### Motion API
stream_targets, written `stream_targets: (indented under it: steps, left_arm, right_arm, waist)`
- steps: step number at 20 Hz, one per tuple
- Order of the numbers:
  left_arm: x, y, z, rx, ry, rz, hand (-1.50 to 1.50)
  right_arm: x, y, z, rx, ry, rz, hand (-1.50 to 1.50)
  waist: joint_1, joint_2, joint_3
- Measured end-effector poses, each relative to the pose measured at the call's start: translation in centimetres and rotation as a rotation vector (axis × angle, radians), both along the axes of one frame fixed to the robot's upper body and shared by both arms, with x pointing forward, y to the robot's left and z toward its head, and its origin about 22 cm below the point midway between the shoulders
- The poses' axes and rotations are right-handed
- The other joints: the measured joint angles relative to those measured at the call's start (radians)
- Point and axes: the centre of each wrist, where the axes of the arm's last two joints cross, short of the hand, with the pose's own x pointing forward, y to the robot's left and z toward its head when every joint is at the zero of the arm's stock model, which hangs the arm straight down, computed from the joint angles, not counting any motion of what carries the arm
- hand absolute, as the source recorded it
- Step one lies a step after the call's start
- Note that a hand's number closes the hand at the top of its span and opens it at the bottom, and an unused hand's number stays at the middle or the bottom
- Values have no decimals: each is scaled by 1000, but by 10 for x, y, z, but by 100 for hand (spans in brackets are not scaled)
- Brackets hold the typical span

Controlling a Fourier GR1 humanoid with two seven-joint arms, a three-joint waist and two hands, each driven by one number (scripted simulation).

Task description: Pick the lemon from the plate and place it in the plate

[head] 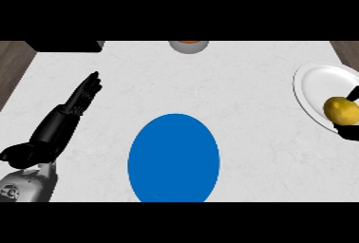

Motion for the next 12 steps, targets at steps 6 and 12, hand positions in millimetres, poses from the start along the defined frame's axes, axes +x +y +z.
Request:
stream_targets:
  steps: [6, 12]
  left_arm:
    - [5, -3, 1, -2, -4, -11, 0]
    - [3, -10, 0, -4, -8, -27, 0]
  right_arm:
    - [34, -32, -19, -12, 75, -53, 150]
    - [46, -60, -42, 47, 233, -149, -150]
  waist:
    - [15, 4, 0]
    - [31, 9, 2]
